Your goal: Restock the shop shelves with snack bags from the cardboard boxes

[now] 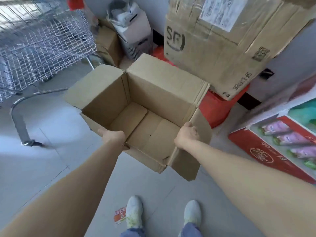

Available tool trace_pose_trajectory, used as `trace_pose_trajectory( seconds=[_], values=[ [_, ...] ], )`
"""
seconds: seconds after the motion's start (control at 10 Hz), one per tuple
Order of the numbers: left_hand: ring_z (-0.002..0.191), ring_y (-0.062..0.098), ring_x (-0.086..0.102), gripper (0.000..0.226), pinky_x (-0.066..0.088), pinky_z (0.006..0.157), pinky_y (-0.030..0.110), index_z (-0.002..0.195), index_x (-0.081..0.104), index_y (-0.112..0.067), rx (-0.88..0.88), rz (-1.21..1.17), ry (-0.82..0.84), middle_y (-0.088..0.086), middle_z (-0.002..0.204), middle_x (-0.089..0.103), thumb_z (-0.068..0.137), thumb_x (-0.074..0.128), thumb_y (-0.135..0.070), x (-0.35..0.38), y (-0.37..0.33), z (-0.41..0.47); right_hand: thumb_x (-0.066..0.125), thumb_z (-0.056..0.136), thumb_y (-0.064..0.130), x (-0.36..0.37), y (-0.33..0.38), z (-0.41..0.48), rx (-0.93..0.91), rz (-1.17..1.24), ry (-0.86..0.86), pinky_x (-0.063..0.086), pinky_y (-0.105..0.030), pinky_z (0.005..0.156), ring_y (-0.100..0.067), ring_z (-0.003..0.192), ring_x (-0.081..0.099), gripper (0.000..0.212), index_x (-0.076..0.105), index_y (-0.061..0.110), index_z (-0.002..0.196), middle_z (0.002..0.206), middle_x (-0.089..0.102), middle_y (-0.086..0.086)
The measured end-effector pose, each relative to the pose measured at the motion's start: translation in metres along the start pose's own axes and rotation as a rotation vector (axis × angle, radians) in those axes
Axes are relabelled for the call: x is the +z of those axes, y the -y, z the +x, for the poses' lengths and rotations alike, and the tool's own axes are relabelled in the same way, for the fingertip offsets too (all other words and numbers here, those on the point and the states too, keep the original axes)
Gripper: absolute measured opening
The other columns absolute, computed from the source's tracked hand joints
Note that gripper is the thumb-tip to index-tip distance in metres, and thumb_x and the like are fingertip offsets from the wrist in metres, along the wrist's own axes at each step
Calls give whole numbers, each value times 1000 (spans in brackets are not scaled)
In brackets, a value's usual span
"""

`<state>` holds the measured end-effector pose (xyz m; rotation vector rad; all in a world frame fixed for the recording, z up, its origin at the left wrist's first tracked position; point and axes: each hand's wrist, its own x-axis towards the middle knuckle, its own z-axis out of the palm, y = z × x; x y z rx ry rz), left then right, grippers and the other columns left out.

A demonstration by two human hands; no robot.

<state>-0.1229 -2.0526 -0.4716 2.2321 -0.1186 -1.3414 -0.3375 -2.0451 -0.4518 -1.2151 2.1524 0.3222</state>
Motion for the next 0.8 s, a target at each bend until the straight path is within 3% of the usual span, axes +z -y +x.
trace_pose_trajectory(
  seconds=[0.1,0.2,0.3,0.4,0.5,0.6,0.7,0.8],
  values=[
    [72,34,62,21,59,67,42,109,36,-4,-6,10,-8,12,87,49,90,42,3,16,13,49,59,91,17,45,10,38,21,6,11,39,-38,103,-34,130,43,78,9,-1,148,143,31,-21],
    [59,36,66,39,59,68,43,120,29,-10,5,117,23,11,85,50,87,44,6,35,29,94,59,92,20,81,16,79,34,-14,5,39,-38,102,-34,130,43,78,9,0,148,144,31,-21],
    [86,41,69,59,57,83,46,143,19,-14,48,106,52,5,83,46,90,36,5,58,49,133,60,90,18,112,15,117,33,-27,-12,41,-38,100,-34,128,44,78,11,2,148,142,32,-21],
    [73,36,65,68,58,80,43,146,11,-17,47,69,85,5,80,42,90,39,8,78,64,157,55,94,17,136,9,145,44,-59,-31,41,-39,98,-36,125,46,70,12,2,147,141,33,-22],
    [63,29,60,67,55,53,27,146,20,-3,73,191,147,13,89,53,86,48,8,91,75,185,55,93,15,150,-1,159,34,-97,3,41,-38,99,-36,125,46,67,16,3,146,140,34,-22],
    [71,27,61,66,54,55,25,140,23,-2,18,218,219,15,100,50,82,51,14,90,81,181,55,91,11,151,-9,157,2,-114,67,39,-39,100,-35,128,43,64,19,6,145,140,36,-18],
    [88,29,58,58,55,66,29,137,29,-11,-4,205,240,12,101,46,88,53,10,84,86,170,53,90,10,142,-11,146,-6,-145,71,40,-39,99,-33,128,43,58,28,7,142,139,42,-15],
    [63,21,55,33,49,58,26,125,49,4,38,295,196,10,81,50,92,50,6,71,71,140,48,89,8,116,-8,125,-40,-162,53,43,-36,95,-32,123,48,44,44,8,133,133,51,-15]
  ],
)
